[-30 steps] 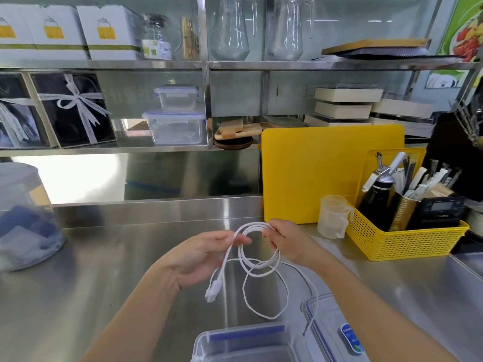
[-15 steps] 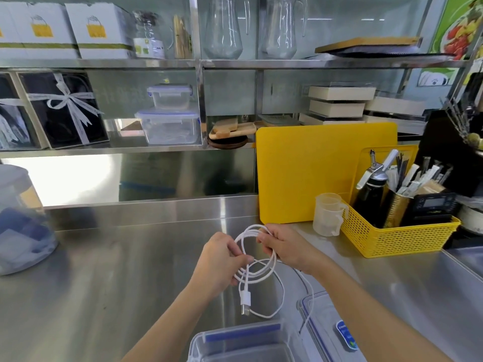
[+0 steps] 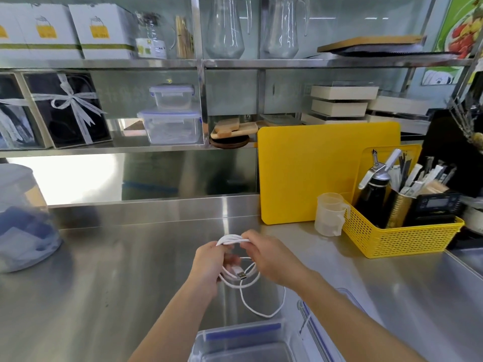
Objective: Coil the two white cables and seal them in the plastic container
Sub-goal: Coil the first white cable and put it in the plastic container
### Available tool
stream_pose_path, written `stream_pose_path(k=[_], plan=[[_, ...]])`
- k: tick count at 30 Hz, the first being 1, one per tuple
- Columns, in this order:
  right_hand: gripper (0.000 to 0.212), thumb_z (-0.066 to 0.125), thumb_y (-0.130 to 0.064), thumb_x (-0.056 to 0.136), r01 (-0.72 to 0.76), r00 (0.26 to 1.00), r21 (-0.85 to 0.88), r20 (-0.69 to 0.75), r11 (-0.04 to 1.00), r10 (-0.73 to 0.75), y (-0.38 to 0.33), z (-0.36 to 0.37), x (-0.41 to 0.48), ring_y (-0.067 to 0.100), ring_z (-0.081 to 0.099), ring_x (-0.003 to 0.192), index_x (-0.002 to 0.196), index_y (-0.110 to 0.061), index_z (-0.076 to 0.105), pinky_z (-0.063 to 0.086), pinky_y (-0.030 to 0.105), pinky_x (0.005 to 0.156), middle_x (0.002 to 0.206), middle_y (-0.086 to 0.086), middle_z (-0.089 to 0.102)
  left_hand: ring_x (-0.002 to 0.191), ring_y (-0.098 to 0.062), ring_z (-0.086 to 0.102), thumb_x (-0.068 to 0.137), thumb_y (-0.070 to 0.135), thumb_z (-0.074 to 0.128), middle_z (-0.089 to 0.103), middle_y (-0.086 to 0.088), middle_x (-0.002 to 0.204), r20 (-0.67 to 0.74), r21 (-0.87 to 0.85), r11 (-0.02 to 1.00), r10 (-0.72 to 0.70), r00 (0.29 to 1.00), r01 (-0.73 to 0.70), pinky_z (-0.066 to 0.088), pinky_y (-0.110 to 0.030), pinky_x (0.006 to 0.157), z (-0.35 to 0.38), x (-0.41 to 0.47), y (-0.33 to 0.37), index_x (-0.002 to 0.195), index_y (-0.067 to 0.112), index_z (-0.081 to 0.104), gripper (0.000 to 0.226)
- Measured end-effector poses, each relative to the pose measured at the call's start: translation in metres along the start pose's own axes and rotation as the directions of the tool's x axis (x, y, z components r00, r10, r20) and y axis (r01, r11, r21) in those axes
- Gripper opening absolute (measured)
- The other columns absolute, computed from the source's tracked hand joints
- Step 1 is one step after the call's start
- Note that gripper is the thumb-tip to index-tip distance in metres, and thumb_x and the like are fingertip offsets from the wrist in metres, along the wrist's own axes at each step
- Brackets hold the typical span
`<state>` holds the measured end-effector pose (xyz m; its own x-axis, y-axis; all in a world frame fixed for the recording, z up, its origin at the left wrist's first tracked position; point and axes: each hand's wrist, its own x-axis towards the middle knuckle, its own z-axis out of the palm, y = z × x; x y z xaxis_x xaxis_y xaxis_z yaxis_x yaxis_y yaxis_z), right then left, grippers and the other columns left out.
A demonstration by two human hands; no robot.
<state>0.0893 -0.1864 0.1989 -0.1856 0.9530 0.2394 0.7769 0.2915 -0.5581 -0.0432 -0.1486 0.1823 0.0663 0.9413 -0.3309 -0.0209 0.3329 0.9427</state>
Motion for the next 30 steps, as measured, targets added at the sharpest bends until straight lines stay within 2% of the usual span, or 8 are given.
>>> stream_pose_path(k=[4,8,11,15,18,22,26,30], plan=[[0.014,0.048,-0.015,0.092,0.241,0.957,-0.363,-0.066,0.9,-0.283,0.004,0.007,-0.007,0.023,0.06,0.072,0.105,-0.015,0.051,0.045,0.029,0.058,0.091,0.007,0.068,0.077,-0.021,0.06,0.086,-0.012,0.042,0.068,-0.012,0.087,0.1,-0.247,0.966,-0.05,0.994,0.073,0.047,-0.029,0.066,-0.007,0.001,0.0,0.092,0.011,0.062,0.03],[0.016,0.056,-0.008,0.083,0.312,0.928,-0.374,-0.08,0.874,-0.365,0.018,0.009,-0.011,0.027,0.059,0.062,0.099,-0.01,0.057,0.045,0.03,0.05,0.081,0.01,0.068,0.104,-0.033,0.063,0.06,-0.007,0.067,0.064,-0.023,0.116,0.431,-0.621,0.755,0.107,0.896,0.208,0.04,-0.043,0.103,-0.037,-0.008,0.006,0.098,0.003,0.053,0.041],[0.02,0.058,-0.007,0.084,0.331,0.932,-0.372,-0.014,0.867,-0.362,0.019,0.012,-0.012,0.027,0.059,0.068,0.103,-0.01,0.054,0.047,0.034,0.056,0.086,0.01,0.067,0.092,-0.026,0.069,0.086,0.005,0.052,0.071,-0.018,0.098,0.316,-0.557,0.827,0.125,0.94,0.078,0.054,-0.032,0.081,-0.042,-0.004,0.007,0.091,0.003,0.054,0.006],[0.035,0.076,-0.005,0.064,0.451,0.822,-0.531,-0.066,0.718,-0.565,0.03,0.024,-0.013,0.015,0.047,0.054,0.089,-0.016,0.054,0.039,0.022,0.049,0.065,0.0,0.061,0.064,-0.011,0.061,0.084,-0.005,0.052,0.071,-0.003,0.065,0.061,-0.224,0.973,-0.041,0.997,0.054,0.047,-0.023,0.053,-0.031,0.001,-0.004,0.084,0.001,0.063,0.013],[0.022,0.069,-0.011,0.079,0.516,0.705,-0.612,-0.093,0.599,-0.703,0.035,0.027,-0.018,0.015,0.042,0.057,0.09,-0.017,0.051,0.036,0.023,0.053,0.072,-0.001,0.062,0.066,-0.023,0.059,0.081,0.001,0.055,0.063,-0.009,0.071,0.232,-0.201,0.899,-0.343,0.91,0.389,0.05,-0.038,0.063,-0.037,-0.004,-0.01,0.084,0.001,0.062,0.007],[0.006,0.057,-0.019,0.09,0.542,0.586,-0.684,-0.107,0.488,-0.803,0.032,0.024,-0.019,0.016,0.05,0.064,0.091,-0.019,0.052,0.042,0.026,0.065,0.083,-0.002,0.066,0.056,-0.037,0.07,0.091,-0.006,0.039,0.069,-0.028,0.073,0.366,-0.302,0.836,-0.342,0.866,0.458,0.057,-0.047,0.053,-0.036,-0.007,-0.014,0.092,-0.014,0.057,0.02],[0.018,0.063,-0.016,0.081,0.414,0.665,-0.729,-0.167,0.545,-0.728,0.044,0.028,-0.022,0.018,0.055,0.107,0.093,-0.027,0.056,0.031,0.036,0.091,0.108,-0.006,0.068,0.046,-0.024,0.068,0.094,-0.007,0.033,0.07,-0.021,0.06,0.299,-0.464,0.781,-0.307,0.904,0.418,0.057,-0.029,0.05,-0.034,-0.002,-0.013,0.086,-0.014,0.057,0.026],[0.042,0.059,-0.01,0.075,0.188,0.852,-0.485,-0.353,0.854,-0.387,0.047,0.043,-0.024,0.017,0.044,0.101,0.112,-0.028,0.058,0.032,0.031,0.084,0.114,0.0,0.048,0.069,-0.021,0.068,0.095,-0.007,0.036,0.07,-0.015,0.071,0.133,-0.543,0.809,-0.182,0.974,0.225,0.048,-0.038,0.092,-0.028,0.006,-0.017,0.093,-0.007,0.055,0.019]])
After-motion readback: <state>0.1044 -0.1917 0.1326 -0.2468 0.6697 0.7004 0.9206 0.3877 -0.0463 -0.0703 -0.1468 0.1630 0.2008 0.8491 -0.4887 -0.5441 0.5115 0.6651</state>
